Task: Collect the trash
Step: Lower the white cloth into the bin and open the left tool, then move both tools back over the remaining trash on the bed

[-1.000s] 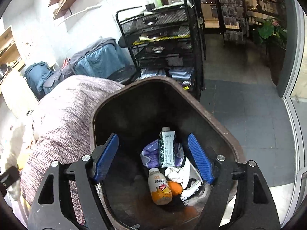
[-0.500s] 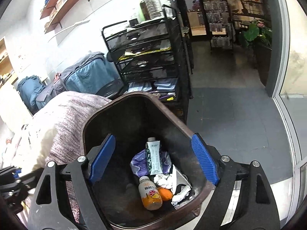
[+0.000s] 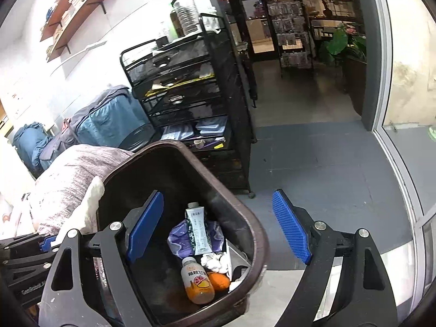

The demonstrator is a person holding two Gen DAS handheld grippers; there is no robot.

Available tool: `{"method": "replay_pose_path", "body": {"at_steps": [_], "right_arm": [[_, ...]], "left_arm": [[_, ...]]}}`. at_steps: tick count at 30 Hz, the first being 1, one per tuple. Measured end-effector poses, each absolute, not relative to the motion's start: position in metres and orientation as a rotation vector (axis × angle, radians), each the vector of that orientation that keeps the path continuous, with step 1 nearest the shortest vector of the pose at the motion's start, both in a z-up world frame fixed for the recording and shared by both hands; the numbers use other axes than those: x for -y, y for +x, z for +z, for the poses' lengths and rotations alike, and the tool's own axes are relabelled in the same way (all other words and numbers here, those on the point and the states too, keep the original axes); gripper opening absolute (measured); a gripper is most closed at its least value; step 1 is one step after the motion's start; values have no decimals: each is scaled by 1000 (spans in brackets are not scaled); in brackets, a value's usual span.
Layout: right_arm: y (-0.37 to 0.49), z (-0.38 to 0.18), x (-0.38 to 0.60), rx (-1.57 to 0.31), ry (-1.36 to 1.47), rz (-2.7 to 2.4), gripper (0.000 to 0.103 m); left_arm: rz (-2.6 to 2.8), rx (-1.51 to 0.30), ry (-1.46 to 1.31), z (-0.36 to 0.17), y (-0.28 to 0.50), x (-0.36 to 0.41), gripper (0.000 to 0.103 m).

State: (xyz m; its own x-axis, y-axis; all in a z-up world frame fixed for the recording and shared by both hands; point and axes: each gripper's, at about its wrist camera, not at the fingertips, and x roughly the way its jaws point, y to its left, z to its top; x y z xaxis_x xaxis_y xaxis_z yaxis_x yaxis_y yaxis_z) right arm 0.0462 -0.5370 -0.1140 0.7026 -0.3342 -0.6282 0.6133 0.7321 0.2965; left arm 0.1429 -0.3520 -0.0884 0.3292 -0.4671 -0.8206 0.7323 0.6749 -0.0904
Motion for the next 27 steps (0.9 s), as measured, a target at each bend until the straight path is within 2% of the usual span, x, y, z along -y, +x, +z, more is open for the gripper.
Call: {"method": "replay_pose_path", "body": {"at_steps": [6, 9, 11, 12, 14, 17, 27], "right_arm": [[42, -117, 544, -579, 535, -569, 81], [42, -118, 546, -580, 542, -572, 81], [42, -118, 547, -579, 543, -576, 81], [41, -119, 548, -579, 544, -577, 82], [42, -120, 550, -581, 548, -580, 82], [41, -121, 552, -582, 557, -584, 83], [42, -121, 551, -576, 550, -599, 84]], "left_arm": [[-801, -964, 344, -96, 145, 368, 28], [-805, -962, 349, -98, 146, 373, 39], [-799, -957, 341, -98, 147, 373, 51], [-799, -957, 336, -98, 147, 372, 53], [-801, -951, 331, -98, 148, 372, 65], [-798, -935, 326, -96, 147, 371, 75], [-832, -814, 310, -73, 128, 361, 90]]}}
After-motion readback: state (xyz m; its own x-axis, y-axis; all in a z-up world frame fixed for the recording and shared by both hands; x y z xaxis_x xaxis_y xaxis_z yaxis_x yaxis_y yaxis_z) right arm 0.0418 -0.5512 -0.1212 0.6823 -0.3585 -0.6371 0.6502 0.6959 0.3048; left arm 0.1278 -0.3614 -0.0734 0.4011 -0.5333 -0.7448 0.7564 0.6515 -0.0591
